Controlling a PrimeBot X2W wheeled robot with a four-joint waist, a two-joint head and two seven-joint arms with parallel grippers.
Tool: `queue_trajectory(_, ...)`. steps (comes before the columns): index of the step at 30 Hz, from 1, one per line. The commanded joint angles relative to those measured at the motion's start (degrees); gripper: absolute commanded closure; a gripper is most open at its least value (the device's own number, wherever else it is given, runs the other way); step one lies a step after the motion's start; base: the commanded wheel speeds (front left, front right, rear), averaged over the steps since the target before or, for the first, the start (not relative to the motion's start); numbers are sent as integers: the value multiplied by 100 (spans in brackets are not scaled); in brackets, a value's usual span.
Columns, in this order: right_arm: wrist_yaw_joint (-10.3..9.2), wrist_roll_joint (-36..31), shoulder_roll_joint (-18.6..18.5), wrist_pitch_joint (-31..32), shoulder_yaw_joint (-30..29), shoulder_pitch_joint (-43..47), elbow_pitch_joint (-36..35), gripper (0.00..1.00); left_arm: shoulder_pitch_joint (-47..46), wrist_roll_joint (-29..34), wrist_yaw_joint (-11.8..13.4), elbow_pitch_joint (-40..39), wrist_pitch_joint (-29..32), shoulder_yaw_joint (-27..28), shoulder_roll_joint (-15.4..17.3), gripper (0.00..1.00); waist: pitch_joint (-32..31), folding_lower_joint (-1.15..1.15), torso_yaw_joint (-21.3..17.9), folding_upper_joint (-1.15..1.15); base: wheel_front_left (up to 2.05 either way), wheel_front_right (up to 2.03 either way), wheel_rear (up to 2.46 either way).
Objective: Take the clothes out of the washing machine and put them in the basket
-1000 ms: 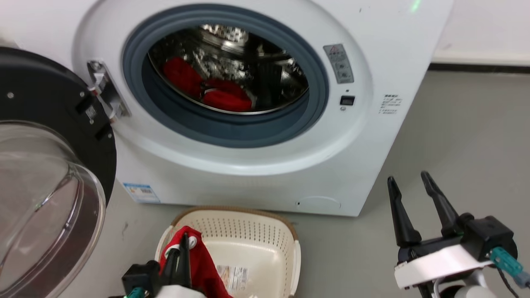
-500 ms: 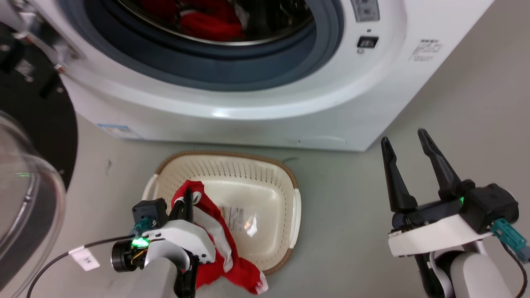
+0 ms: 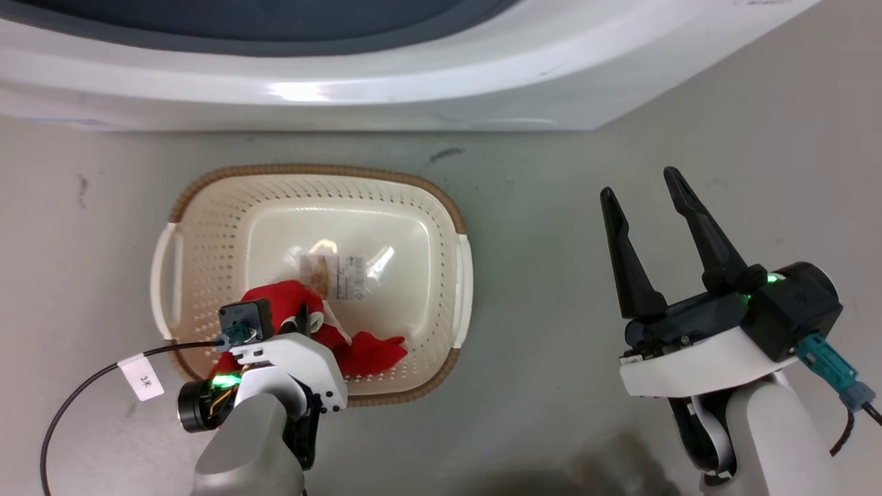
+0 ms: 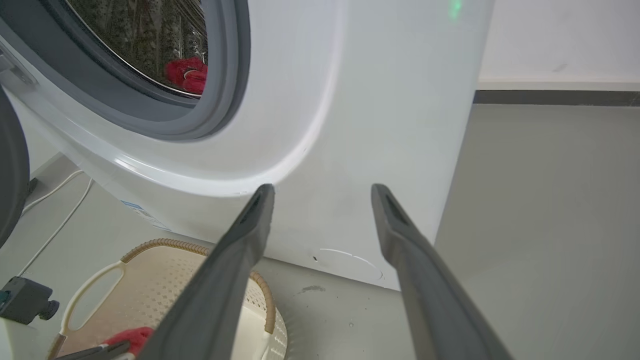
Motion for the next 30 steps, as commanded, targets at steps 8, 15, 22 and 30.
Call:
queue_trajectory(8,-2,35,8,-176,53,-191,357,0,-118,101,-110,299,-14,132,71,0,-35,-1,-171,0,0,0,0)
queue_trajectory(15,-2,-12,8,-243,-68,118,805,0,457,196,-233,-304,-15,358,54,0,-1213,-1,-8,0,0,0,0)
queue_trajectory(22,-2,-70,8,-219,-306,522,885,0,1303,546,-359,-1272,-15,453,24,0,-2332,-1,136,0,0,0,0)
queue_trajectory(30,-2,-67,8,-83,-591,860,747,0,1965,857,-435,-2436,-15,464,4,0,-2984,-1,278,0,0,0,0)
